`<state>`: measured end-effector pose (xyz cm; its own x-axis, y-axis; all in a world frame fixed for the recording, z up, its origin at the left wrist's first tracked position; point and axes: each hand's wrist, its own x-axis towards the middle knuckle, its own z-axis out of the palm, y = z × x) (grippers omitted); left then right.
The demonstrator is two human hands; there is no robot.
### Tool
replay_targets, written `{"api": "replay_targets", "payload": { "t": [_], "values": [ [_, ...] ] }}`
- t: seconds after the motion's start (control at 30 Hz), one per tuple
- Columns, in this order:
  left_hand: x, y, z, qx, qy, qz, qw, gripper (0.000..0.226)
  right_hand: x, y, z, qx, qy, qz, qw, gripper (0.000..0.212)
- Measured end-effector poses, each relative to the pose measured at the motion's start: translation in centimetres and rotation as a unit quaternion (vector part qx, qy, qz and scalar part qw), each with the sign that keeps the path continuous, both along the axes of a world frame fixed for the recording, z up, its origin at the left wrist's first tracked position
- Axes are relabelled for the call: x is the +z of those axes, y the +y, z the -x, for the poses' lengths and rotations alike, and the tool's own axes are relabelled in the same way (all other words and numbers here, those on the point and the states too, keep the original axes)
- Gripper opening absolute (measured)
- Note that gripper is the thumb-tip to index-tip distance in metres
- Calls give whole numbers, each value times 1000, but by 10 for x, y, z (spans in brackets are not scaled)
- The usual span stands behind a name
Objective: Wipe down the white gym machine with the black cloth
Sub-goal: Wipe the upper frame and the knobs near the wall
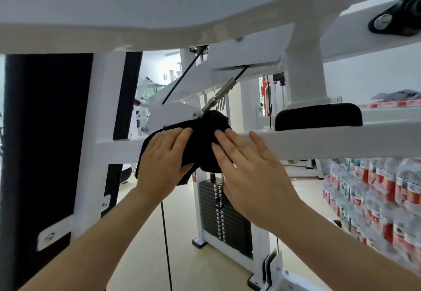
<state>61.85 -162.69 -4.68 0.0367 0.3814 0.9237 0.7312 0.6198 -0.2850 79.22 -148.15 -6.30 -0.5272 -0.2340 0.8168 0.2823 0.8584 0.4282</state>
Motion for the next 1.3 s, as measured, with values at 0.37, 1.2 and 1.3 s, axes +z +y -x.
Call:
{"api": "replay_targets", "payload": {
  "t": [0.37,1.2,1.3],
  "values": [
    [3,70,-47,-62,120,21,991,38,26,6,-2,-31,114,98,988,46],
    [4,13,-33,-65,11,31,997,71,40,-26,22,-150,30,81,985,51],
    [21,37,-35,-62,41,45,996,57,52,-26,25,-170,-44,99,979,61]
  ]
}}
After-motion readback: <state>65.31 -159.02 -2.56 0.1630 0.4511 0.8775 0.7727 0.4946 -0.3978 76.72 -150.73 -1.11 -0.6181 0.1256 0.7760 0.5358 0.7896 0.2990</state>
